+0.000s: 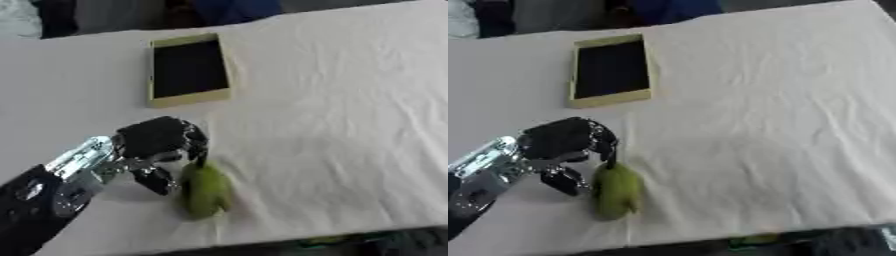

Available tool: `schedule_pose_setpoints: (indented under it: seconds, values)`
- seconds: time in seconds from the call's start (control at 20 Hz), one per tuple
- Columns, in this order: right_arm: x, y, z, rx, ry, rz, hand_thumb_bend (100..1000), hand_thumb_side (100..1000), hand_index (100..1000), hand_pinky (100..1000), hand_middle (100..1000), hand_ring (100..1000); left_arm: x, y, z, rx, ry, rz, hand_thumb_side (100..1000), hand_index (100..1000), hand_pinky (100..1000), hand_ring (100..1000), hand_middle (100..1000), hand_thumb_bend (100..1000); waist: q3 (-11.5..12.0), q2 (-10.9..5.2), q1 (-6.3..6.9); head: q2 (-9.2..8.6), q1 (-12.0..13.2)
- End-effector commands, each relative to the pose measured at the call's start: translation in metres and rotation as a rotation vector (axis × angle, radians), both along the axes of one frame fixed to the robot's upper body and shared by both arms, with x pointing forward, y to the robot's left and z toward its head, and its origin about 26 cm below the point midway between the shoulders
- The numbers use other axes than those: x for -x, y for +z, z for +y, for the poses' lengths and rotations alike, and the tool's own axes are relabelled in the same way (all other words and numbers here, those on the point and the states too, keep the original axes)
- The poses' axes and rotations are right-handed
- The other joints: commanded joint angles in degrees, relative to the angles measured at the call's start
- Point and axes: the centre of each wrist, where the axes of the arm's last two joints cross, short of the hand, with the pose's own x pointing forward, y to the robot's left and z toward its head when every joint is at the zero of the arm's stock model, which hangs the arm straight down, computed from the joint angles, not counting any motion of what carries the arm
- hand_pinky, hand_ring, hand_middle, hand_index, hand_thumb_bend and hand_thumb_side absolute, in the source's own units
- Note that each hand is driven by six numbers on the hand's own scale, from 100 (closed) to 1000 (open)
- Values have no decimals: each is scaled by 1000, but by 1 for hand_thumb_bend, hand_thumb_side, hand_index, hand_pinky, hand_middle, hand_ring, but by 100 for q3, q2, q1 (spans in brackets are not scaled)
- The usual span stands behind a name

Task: Pick up objects on the table and place them in the box.

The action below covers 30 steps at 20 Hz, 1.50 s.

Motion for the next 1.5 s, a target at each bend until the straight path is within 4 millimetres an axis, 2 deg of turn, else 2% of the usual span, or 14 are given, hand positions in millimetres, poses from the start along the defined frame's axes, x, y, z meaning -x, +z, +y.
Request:
schedule_pose_setpoints:
  seconds: [0.05,0.15,0.25,0.5,0.7,0.75,0.8,0.9,1.2,1.4,1.5]
  values:
    - [4,10,-1,31,-14,-25,100,632,905,726,581,552,-2,15,1,15,-9,-31,100,510,151,459,376,427,-9,-66,-29,29,4]
    - [4,10,-1,29,-15,-23,100,633,905,726,581,552,-2,17,0,17,-16,-29,100,509,135,448,370,426,-9,-66,-28,29,7]
    - [4,11,0,27,-15,-23,100,633,904,726,580,551,-2,18,-1,22,-19,-25,100,487,103,423,347,466,-9,-63,-30,29,6]
    - [4,11,0,23,-17,-21,100,634,904,726,579,551,-2,21,-4,17,-31,-16,100,411,100,327,270,509,-8,-59,-33,29,11]
    - [5,11,0,21,-20,-21,100,635,903,725,579,550,-2,22,-6,0,-36,-13,100,424,100,320,278,476,-6,-61,-34,29,1]
    - [5,11,0,20,-20,-20,100,635,903,725,579,550,-3,23,-5,-3,-39,-12,100,440,100,332,298,434,-5,-61,-32,29,-1]
    - [5,11,0,20,-20,-19,100,635,903,725,579,550,-3,23,-5,-5,-41,-11,100,452,100,341,314,430,-3,-62,-30,29,-7]
    - [5,11,0,20,-21,-18,100,635,903,725,579,550,-3,25,-3,-6,-38,-24,100,513,156,418,384,565,1,-66,-25,29,-23]
    - [5,10,0,20,-21,-17,100,635,902,724,578,550,0,27,-1,-8,-14,-87,100,688,325,529,484,721,-2,-76,-27,29,-233]
    - [5,10,0,18,-22,-16,100,635,902,724,578,550,0,21,0,-46,-6,-91,100,737,390,616,545,709,-9,-76,-27,29,-317]
    - [5,10,0,19,-22,-16,100,635,902,724,578,550,0,19,0,-55,-12,-77,100,783,495,699,592,703,-15,-78,-26,29,-333]
